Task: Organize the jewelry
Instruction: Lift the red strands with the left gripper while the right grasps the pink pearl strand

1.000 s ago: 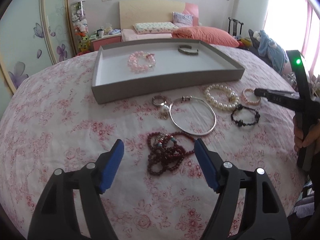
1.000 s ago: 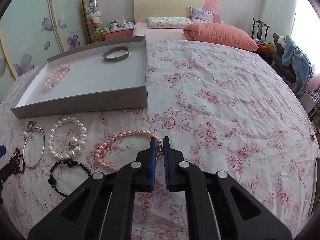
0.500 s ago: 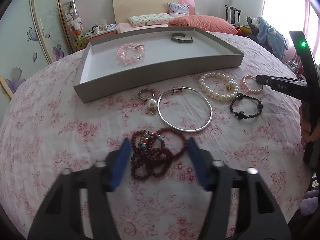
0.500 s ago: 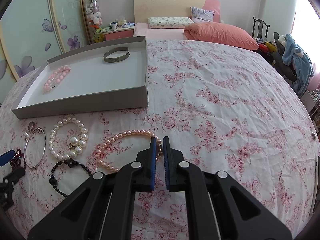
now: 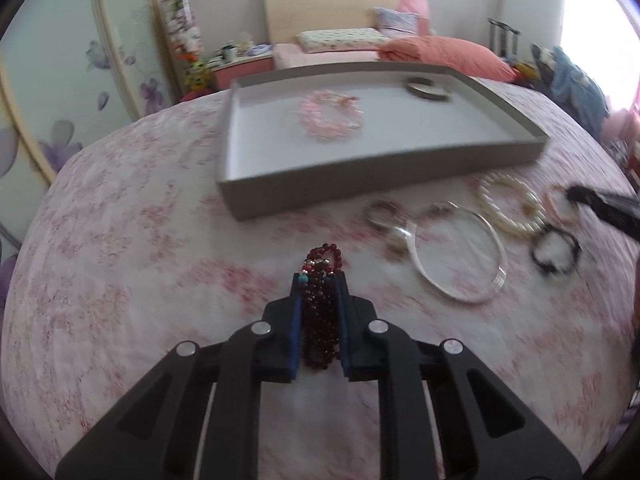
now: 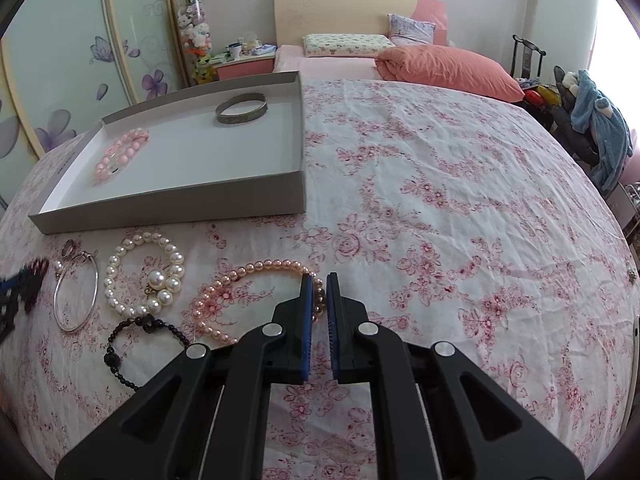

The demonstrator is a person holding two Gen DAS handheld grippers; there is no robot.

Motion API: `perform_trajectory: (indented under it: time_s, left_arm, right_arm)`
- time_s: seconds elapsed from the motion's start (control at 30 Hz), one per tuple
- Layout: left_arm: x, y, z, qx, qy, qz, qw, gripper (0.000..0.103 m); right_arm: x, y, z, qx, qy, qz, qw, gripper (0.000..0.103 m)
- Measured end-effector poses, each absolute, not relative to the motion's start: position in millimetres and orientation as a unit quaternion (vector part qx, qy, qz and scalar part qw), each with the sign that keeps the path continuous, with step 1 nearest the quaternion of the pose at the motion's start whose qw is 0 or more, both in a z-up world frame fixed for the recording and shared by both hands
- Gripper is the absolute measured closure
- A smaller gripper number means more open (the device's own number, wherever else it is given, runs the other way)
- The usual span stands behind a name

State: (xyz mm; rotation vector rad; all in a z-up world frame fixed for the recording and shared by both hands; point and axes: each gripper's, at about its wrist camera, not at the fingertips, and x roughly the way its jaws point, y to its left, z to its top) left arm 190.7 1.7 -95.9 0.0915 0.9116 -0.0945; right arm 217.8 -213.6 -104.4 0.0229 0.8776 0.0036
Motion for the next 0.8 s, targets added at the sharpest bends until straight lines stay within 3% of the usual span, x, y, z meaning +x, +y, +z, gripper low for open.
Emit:
perform_trajectory:
  time_s: [0.8]
  left_arm:
    - [197,12,-97,0.021,0.434,-0.036,0.900,0.087]
  right_arm:
    - [201,-202,-83,0.035,0.374,0.073,0.924,0.096]
